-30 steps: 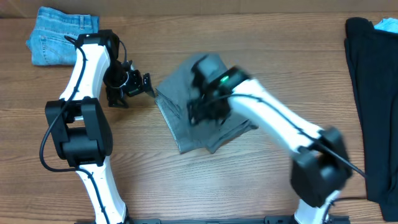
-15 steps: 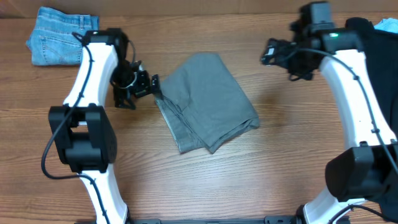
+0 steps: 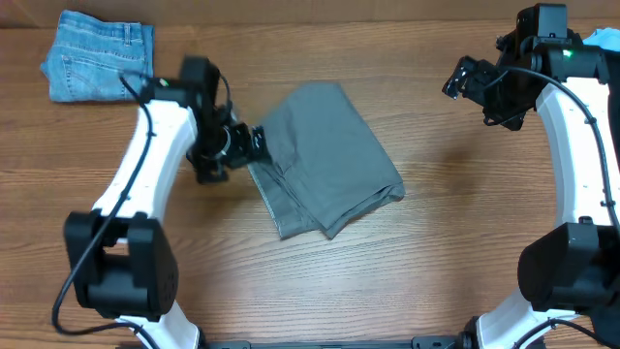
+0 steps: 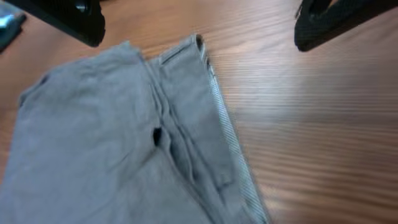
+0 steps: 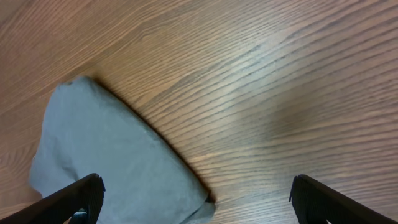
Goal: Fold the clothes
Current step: 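Grasp the left edge of the folded grey shorts with the left gripper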
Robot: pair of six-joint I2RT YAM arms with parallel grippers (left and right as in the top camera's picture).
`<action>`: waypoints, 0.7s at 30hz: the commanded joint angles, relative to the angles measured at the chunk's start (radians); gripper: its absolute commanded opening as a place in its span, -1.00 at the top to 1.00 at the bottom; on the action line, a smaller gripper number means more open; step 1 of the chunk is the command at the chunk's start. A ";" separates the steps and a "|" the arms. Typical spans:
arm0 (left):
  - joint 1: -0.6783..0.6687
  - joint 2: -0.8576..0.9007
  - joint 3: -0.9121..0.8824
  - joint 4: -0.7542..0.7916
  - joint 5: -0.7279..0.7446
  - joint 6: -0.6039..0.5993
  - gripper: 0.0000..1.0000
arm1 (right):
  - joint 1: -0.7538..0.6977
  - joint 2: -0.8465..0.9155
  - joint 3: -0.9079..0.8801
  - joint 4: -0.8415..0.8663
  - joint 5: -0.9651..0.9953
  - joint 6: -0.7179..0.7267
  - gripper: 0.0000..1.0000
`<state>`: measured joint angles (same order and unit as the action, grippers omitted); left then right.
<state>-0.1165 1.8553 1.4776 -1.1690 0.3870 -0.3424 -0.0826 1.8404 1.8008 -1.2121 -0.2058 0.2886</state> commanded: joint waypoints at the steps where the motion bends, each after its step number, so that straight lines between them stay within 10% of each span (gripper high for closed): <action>1: -0.018 0.013 -0.129 0.103 0.156 -0.028 -1.00 | 0.002 -0.004 0.005 -0.001 -0.005 -0.008 -1.00; 21: -0.035 0.023 -0.341 0.379 0.051 -0.159 -1.00 | 0.002 -0.004 0.005 0.002 -0.005 -0.027 -1.00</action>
<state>-0.1493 1.8706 1.1484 -0.7986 0.4808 -0.4767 -0.0826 1.8404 1.8008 -1.2156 -0.2058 0.2680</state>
